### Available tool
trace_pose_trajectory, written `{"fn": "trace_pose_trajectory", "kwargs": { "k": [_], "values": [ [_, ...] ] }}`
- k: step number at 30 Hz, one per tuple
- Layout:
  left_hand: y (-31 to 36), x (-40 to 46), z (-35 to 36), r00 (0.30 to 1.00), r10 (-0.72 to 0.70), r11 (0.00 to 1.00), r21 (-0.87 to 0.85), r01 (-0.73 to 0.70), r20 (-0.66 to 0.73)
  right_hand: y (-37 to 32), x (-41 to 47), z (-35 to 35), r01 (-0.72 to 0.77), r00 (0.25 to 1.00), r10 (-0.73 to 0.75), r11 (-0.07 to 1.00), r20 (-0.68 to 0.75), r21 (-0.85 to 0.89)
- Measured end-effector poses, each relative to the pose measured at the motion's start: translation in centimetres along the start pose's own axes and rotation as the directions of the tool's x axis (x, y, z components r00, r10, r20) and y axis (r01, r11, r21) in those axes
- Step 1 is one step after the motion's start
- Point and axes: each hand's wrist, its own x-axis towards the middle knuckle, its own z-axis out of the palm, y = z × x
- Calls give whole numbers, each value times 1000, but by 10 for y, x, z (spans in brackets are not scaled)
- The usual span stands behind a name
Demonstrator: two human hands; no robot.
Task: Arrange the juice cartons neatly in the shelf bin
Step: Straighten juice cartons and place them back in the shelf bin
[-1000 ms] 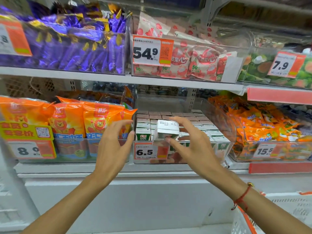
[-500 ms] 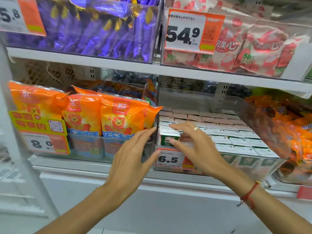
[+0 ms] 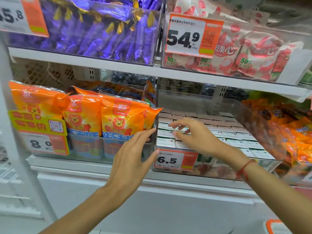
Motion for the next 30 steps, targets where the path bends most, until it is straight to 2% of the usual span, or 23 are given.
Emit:
{"fn": "trace_pose_trajectory", "kwargs": {
  "k": [3,9,14,18,21,25,28,30],
  "values": [
    [0,0,-1,1000,5,1000,-7,-5,2,1,22,-7,-5,978,35,989,204,-145],
    [0,0,-1,1000,9,1000,-5,-9,-4,-7,52,-21,68,898,64,957,436,-282],
    [2,0,-1,1000,1,1000,-3,-1,-2,-8,63,-13,138,906,59,896,420,-422],
    [4,0,-1,1000,-1,1000,7,1,8,1,52,-10,165,910,-11,927,415,-338],
    [5,0,-3,1000,8,1000,24,-8,21,-3,43,-19,81,938,-20,983,346,-162],
    [6,0,-6,999,27,998,54,-29,39,-21,21,-33,-15,995,-6,980,102,200],
    [8,-2,-8,998,33,998,58,-36,61,-29,-12,-32,35,989,7,959,-146,281],
    [13,-5,-10,997,46,997,60,-50,66,-31,-38,-29,39,966,47,945,-254,324]
  ]
}}
